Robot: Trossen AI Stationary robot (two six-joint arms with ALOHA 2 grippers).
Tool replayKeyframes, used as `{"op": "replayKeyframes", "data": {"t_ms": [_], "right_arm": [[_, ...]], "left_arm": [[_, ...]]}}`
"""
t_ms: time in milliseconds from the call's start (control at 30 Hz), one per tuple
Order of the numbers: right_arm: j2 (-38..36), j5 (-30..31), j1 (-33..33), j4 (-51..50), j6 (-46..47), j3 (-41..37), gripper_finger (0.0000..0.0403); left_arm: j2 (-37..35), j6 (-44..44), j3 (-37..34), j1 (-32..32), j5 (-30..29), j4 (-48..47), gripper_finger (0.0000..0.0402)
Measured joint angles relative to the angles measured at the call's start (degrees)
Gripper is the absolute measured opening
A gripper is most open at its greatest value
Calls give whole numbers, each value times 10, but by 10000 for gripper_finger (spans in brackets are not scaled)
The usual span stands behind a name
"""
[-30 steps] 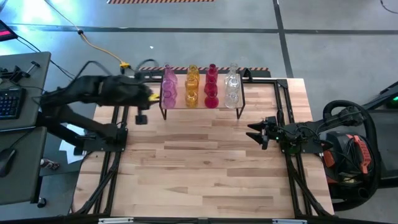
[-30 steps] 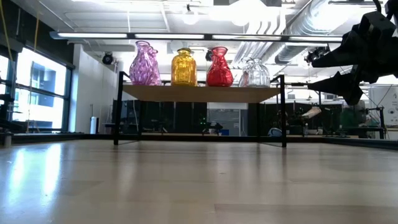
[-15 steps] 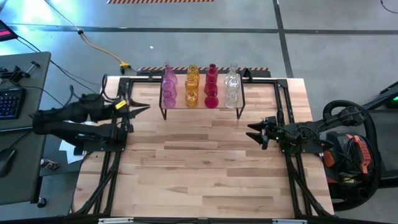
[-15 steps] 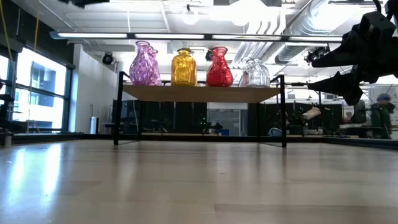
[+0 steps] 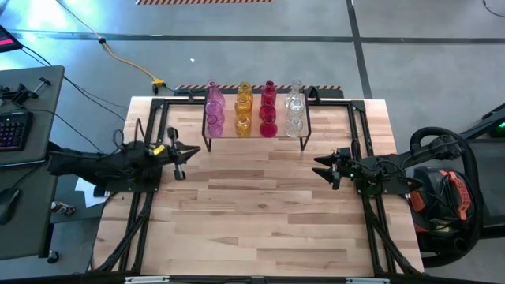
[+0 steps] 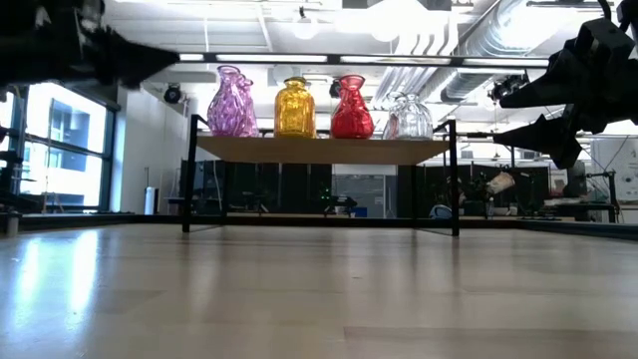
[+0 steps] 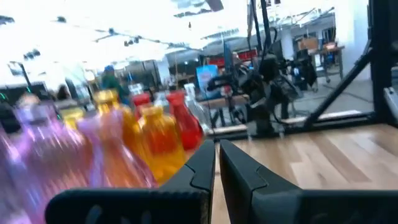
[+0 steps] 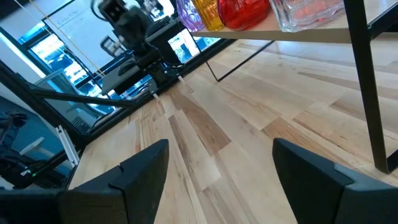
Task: Sort vases onto shelf
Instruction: Return to Home Position
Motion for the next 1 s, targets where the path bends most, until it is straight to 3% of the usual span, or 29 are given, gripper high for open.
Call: {"op": "replayKeyframes", "data": {"t_ms": [1000], "right_arm": [[0,0,0,0,0,0,270]], "left_arm": [[0,-32,-11,3,15,-110,15]]}}
